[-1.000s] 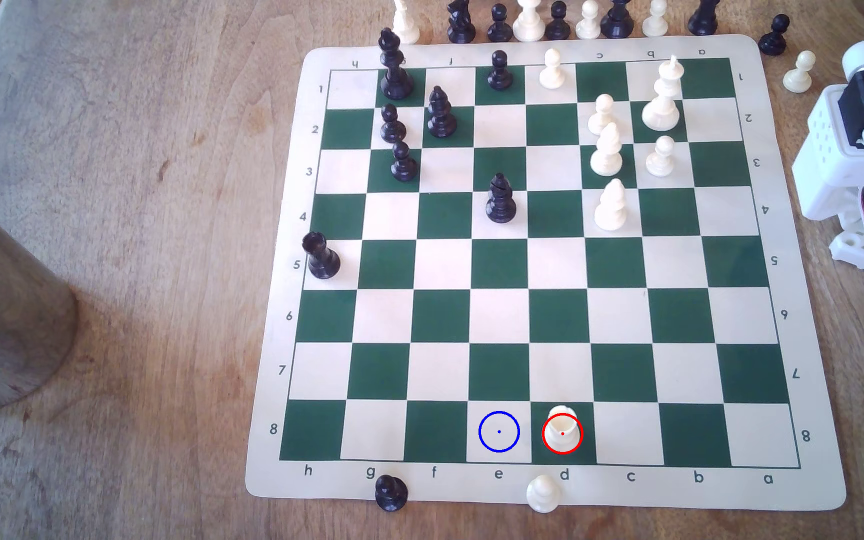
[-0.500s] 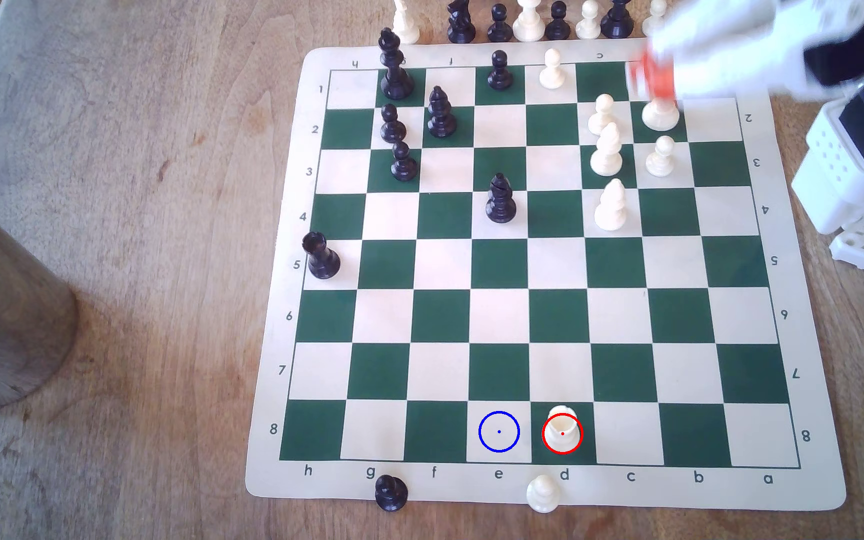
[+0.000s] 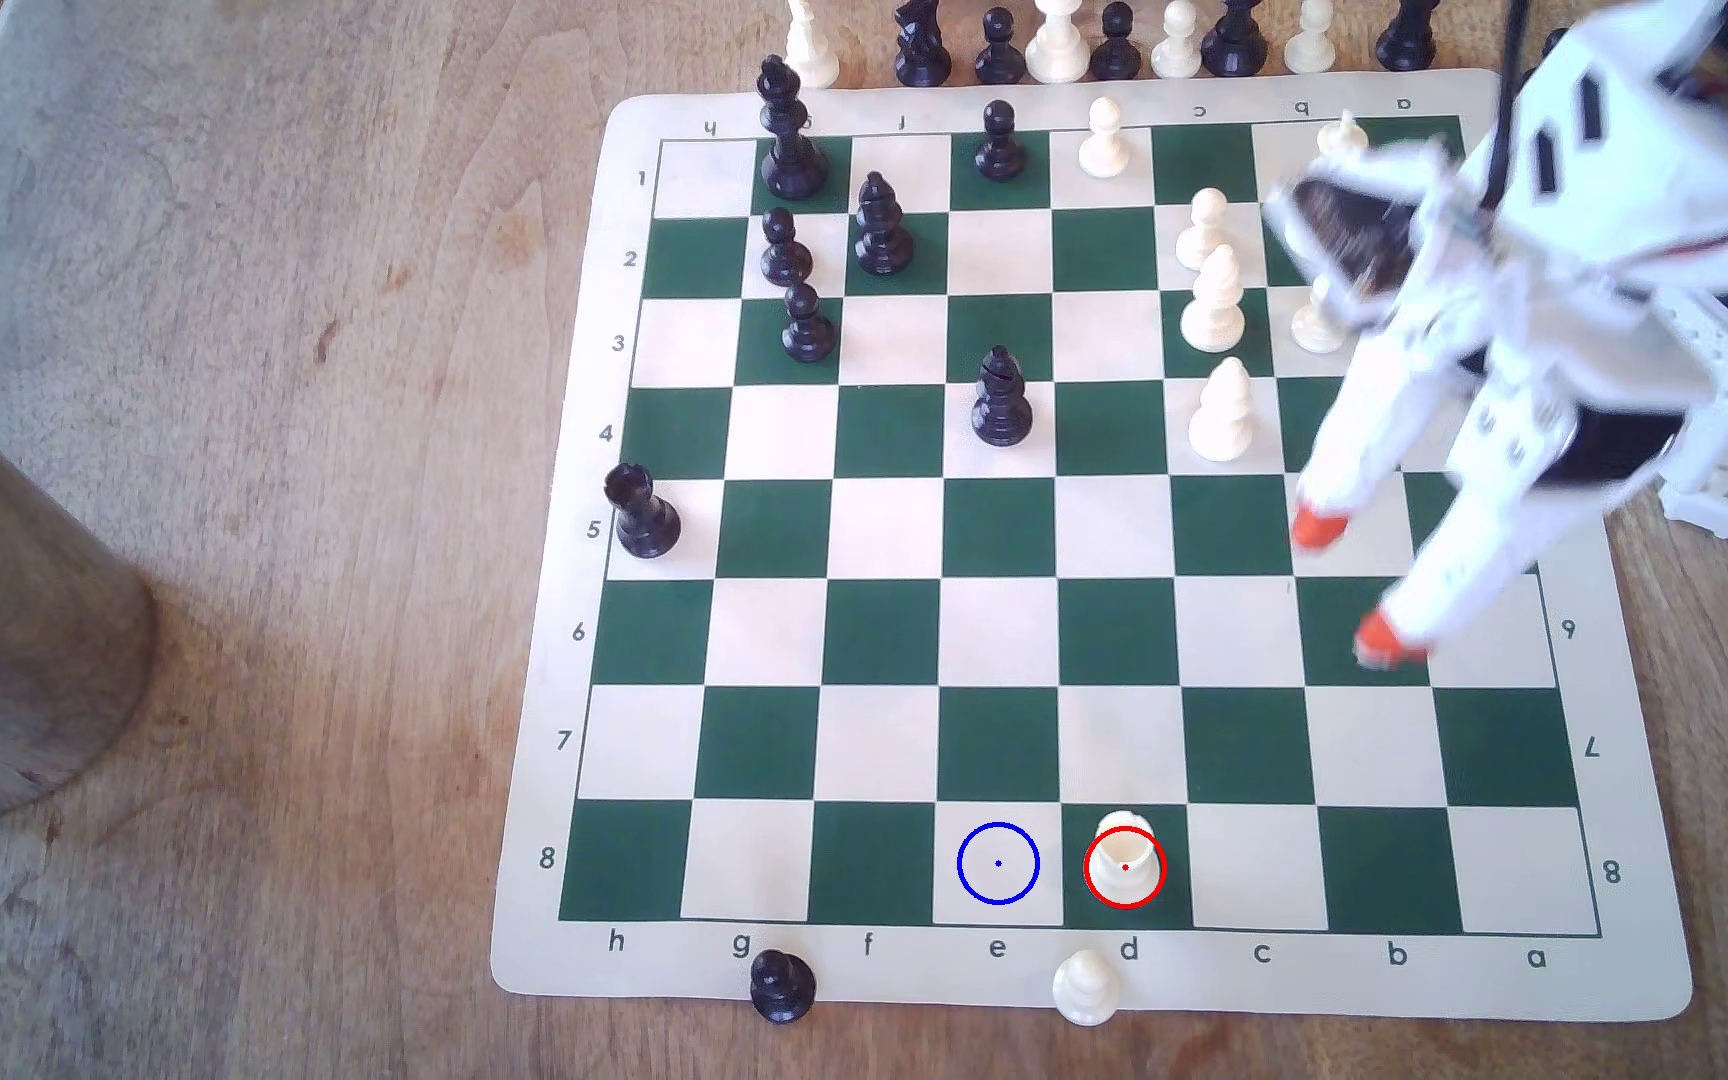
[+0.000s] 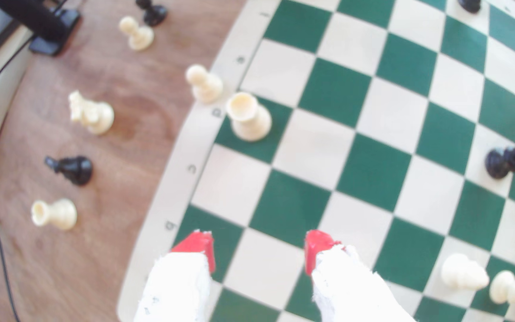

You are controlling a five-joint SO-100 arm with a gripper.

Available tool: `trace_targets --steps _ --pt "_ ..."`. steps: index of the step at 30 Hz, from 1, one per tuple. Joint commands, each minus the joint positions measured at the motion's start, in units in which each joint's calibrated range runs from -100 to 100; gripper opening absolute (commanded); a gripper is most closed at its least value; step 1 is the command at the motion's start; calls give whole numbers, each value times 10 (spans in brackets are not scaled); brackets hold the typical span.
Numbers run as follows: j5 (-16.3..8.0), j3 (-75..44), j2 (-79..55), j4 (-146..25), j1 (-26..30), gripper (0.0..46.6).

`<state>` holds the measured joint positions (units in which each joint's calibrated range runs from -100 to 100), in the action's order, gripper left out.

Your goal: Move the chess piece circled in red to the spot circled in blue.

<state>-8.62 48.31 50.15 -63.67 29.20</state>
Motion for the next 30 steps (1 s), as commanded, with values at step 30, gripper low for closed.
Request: trace_targets --steps 30 --pt "-13 -36 -242 220 8 177"
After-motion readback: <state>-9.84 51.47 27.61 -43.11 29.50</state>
